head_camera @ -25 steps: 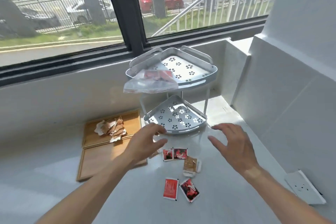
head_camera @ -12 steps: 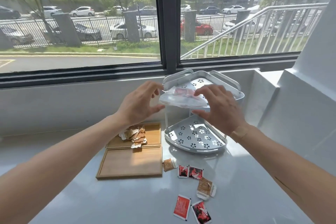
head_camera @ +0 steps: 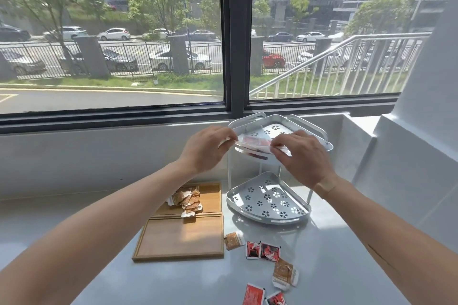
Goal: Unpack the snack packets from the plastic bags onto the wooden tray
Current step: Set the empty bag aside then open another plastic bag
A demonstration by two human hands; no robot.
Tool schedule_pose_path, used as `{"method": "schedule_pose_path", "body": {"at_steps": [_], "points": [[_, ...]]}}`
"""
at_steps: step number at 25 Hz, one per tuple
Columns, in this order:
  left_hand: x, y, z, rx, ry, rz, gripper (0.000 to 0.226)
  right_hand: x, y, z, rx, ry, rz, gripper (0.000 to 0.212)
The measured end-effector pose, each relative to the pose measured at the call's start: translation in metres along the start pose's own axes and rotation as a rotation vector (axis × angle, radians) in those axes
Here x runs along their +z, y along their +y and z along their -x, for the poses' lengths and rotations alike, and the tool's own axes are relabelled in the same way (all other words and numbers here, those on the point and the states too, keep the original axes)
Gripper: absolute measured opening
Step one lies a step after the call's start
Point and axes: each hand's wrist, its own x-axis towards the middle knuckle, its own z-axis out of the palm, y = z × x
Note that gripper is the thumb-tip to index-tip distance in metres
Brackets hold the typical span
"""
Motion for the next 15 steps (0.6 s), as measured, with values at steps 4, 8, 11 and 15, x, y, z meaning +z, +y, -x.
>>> {"method": "schedule_pose_path", "body": {"at_steps": [4,8,11,15], "points": [[-0.013,-0.003,-0.005,-0.033,0.114,0.043,0.014,-0.010,-0.019,-0.016,-0.030,0.084,0.030,0.004],[-0.038,-0.005,-0.004,-0.021,0.268,0.118,0.011,-0.024,-0.045,-0.036,-0.024,0.188,-0.010,0.002],[-0.059,-0.007,0.003,-0.012,0.336,0.169,0.009,-0.032,-0.068,-0.046,-0.018,0.226,-0.053,0.003],[-0.080,-0.013,0.043,-0.097,0.342,0.328,0.007,-0.028,-0.102,-0.038,-0.017,0.100,-0.231,0.005]]}}
